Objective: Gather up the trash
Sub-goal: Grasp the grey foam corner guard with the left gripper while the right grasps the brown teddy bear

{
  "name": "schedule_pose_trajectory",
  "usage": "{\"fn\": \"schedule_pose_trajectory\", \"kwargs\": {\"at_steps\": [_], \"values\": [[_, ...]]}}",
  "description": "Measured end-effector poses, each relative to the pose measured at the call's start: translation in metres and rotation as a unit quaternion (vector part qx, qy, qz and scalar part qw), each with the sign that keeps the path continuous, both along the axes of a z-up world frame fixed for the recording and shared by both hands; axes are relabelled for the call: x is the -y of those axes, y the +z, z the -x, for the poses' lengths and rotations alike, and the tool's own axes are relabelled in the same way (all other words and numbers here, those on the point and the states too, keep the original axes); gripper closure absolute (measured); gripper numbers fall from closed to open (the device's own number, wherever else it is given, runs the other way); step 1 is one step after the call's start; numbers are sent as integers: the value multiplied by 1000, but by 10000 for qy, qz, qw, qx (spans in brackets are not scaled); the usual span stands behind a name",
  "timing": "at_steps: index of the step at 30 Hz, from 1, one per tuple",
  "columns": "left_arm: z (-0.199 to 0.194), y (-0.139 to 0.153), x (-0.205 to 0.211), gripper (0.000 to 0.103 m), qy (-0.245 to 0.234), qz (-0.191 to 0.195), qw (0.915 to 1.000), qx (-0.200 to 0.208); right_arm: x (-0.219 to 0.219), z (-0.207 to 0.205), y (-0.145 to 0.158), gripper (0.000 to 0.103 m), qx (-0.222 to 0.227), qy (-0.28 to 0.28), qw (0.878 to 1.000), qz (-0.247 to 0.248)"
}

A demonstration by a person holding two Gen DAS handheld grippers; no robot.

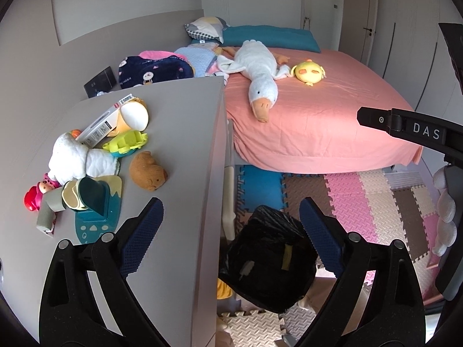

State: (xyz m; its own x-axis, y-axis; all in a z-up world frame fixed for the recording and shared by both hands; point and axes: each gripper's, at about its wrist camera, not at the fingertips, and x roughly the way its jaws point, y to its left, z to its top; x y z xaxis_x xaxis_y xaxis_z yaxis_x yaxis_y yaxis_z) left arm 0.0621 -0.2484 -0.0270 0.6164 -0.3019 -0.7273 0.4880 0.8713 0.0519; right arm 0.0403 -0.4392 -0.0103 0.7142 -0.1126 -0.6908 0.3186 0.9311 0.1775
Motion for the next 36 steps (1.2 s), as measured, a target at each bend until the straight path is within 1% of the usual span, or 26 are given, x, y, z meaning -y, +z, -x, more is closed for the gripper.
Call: {"fn": "schedule_pose_trajectory", "kwargs": {"at_steps": [4,10,20,31,36], "values": [[-4,2,-18,11,153,-6,9999,54,-19,-11,-1,38,-51,164,9998,25],[-13,4,-48,11,424,93,9991,8,-44,-24,-3,38,-97,355,9993,56],[-21,7,-96,11,787,218,9966,43,-83,-40,-3,38,-85,633,9979,111],[-34,6,-145,11,1218,336,9920,60,-120,-60,-9,38,-185,938,9952,189],[-46,6,-170,11,1511,523,9871,0,-138,-70,-11,38,-140,1172,9929,155]]}}
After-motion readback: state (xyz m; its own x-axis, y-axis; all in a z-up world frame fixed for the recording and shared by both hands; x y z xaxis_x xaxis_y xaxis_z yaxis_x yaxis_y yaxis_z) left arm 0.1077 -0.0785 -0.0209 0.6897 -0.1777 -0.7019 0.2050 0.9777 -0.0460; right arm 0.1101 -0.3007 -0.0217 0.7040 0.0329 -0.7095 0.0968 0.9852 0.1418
